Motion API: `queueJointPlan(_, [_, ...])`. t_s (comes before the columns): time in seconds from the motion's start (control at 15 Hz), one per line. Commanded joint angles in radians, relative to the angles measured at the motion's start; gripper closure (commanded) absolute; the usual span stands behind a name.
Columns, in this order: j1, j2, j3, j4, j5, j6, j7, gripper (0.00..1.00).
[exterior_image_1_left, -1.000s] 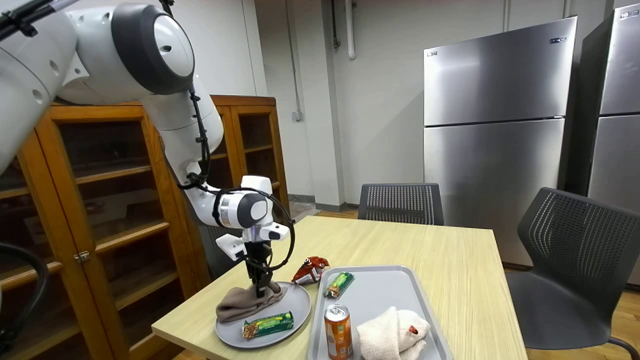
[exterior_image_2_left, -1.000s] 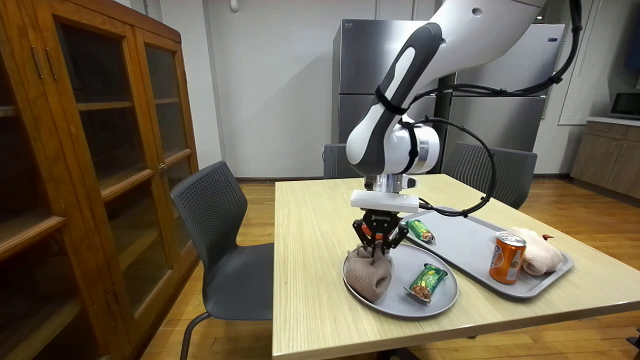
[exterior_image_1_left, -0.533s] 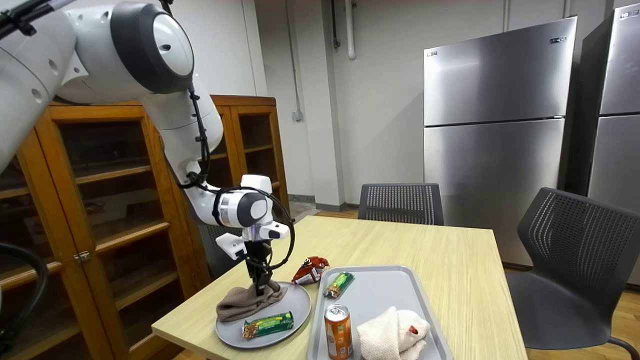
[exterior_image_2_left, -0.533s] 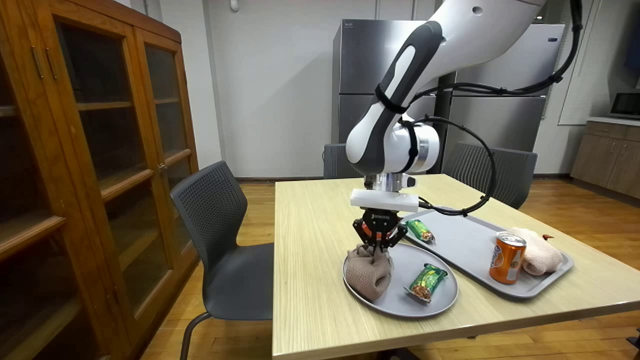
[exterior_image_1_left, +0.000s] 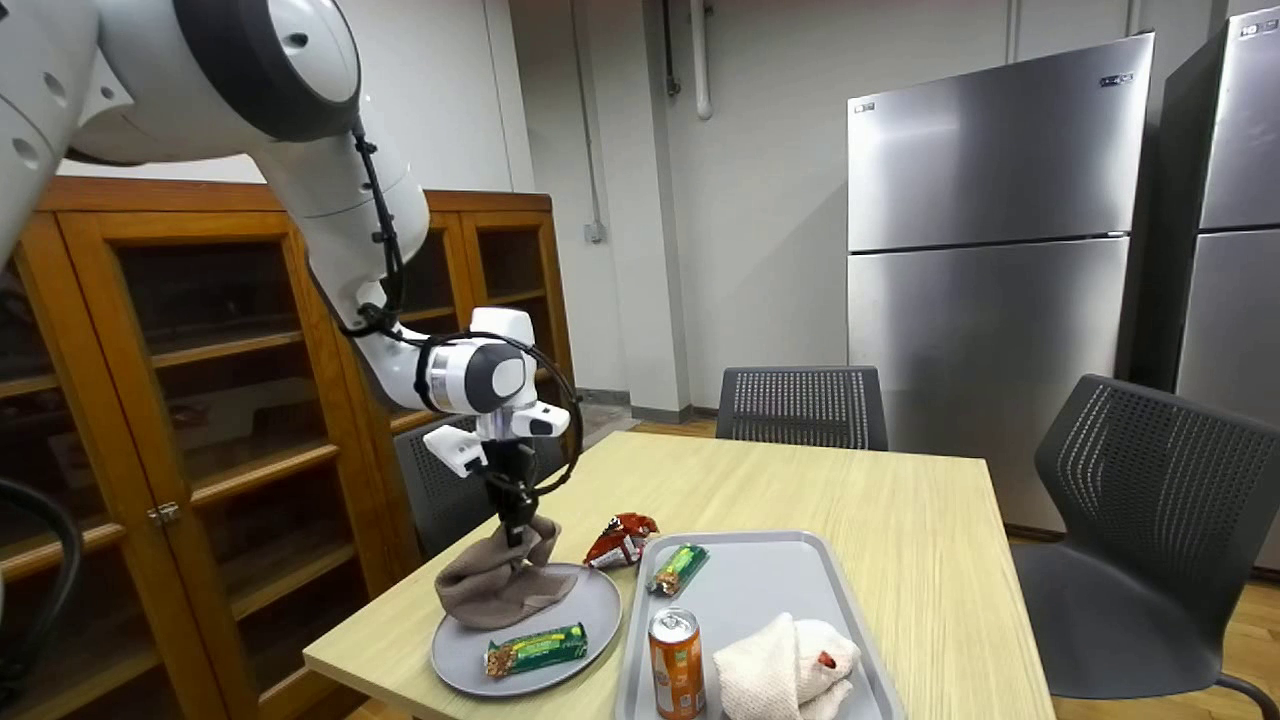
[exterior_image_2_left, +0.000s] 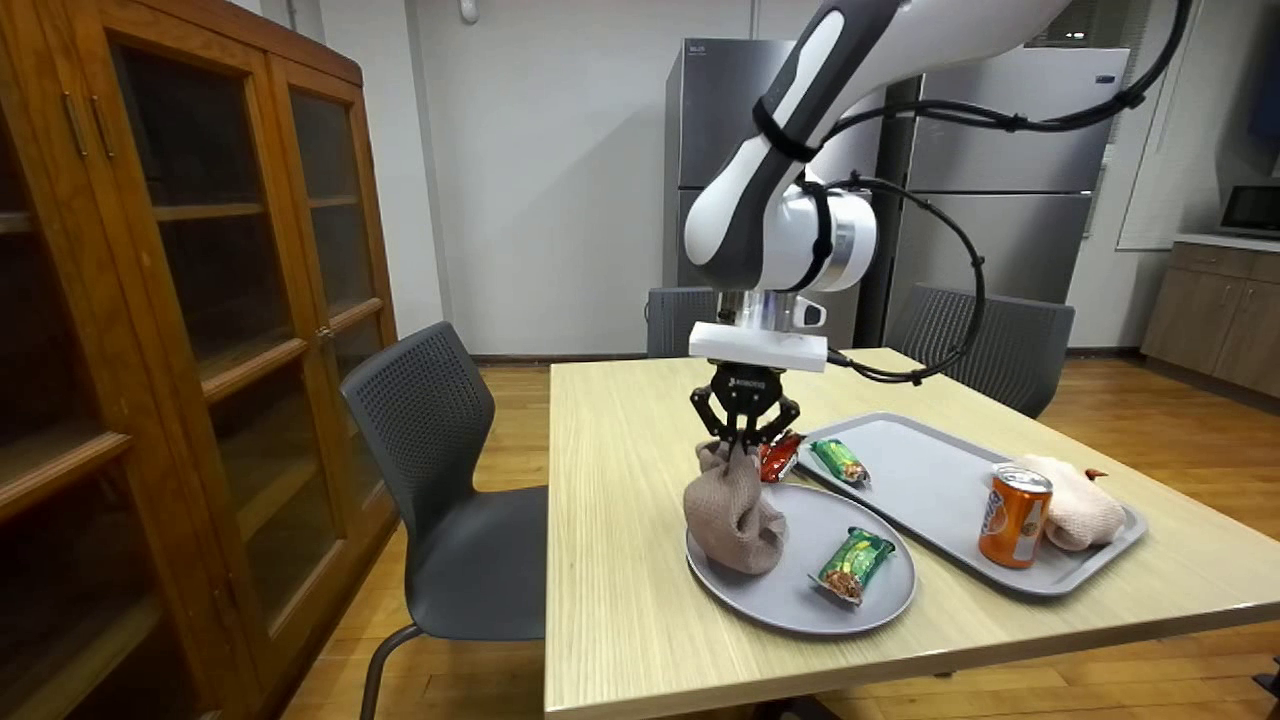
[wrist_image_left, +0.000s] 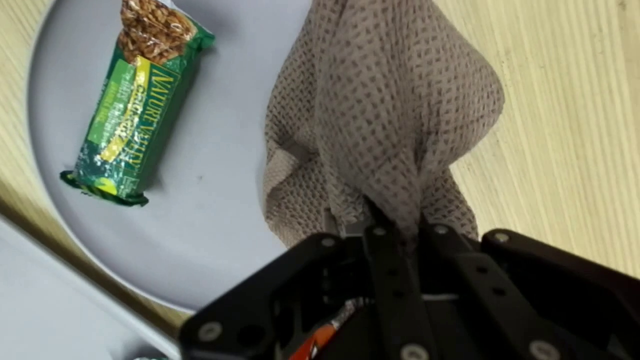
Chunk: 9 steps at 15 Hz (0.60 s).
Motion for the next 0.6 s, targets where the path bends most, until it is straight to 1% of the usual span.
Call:
queueJointPlan(0.0, [-0.001, -0.098, 0.023, -0.029, 0.025, -0.027, -0.038, 0.98])
queueJointPlan(0.53, [-0.001, -0.159, 0.076, 0.020, 0.057, -0.020, -0.052, 0.98])
